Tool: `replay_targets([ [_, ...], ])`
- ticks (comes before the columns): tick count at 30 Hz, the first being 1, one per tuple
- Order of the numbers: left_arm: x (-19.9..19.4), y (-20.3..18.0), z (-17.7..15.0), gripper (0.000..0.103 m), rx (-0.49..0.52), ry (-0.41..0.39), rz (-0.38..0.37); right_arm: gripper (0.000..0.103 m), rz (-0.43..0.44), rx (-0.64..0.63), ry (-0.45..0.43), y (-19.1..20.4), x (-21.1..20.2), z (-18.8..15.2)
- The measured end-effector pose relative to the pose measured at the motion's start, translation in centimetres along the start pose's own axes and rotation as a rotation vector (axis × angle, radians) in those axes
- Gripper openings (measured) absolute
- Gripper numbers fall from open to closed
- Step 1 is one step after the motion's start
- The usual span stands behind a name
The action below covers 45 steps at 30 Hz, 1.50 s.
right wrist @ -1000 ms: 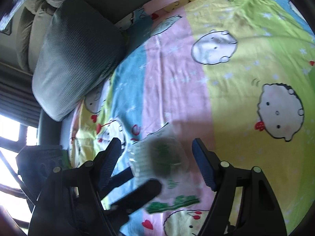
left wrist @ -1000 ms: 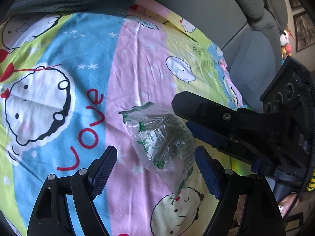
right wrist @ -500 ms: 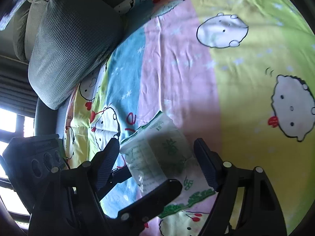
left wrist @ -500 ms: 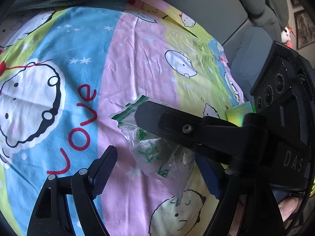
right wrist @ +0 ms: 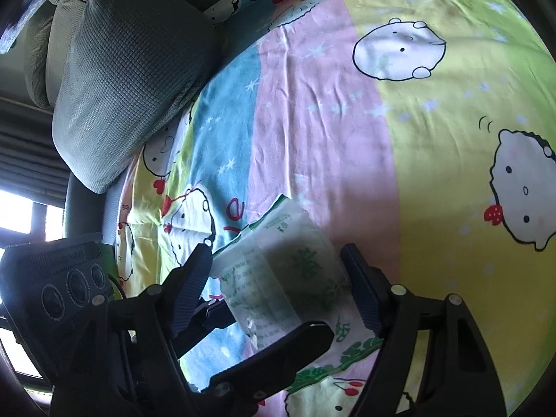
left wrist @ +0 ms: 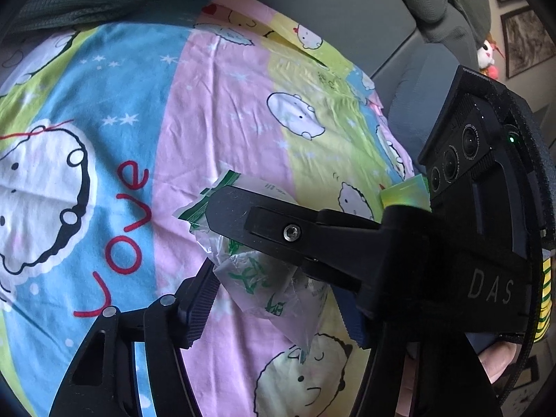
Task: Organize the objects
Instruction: 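Lift the bag with the right gripper toward the left tool, then carry the bag with the right gripper over the green-rimmed box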
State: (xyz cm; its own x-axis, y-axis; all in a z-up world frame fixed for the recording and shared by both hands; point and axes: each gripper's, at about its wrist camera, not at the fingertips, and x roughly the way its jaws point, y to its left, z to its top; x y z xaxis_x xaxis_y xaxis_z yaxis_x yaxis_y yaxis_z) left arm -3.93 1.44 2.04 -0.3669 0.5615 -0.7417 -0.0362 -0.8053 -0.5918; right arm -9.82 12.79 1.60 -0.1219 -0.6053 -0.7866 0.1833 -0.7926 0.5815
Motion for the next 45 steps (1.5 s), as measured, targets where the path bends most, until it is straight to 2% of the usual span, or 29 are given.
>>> replay_targets([
  [16,-4.0,-2.4,-0.3,0.064,0.099,-0.155,-0.051,0.074,0.007,-0.104,-0.134,3.3,-4.3,-1.1],
  [32,-8.2,-3.9,-0.9,0.064,0.164,-0.307,-0.054,0.075,0.034,-0.233,-0.230,7.0,-7.8,-2.5],
  [38,-8.7,-5.6,-0.8,0.064,0.200,-0.338,-0.058,0.075,0.036,-0.249,-0.276,7.2,-9.5,-2.7],
  [45,-10.0,-7.8,-1.3,0.064,0.259,-0.391,-0.035,0.075,0.076,-0.251,-0.335,7.3,-12.0,-3.2],
])
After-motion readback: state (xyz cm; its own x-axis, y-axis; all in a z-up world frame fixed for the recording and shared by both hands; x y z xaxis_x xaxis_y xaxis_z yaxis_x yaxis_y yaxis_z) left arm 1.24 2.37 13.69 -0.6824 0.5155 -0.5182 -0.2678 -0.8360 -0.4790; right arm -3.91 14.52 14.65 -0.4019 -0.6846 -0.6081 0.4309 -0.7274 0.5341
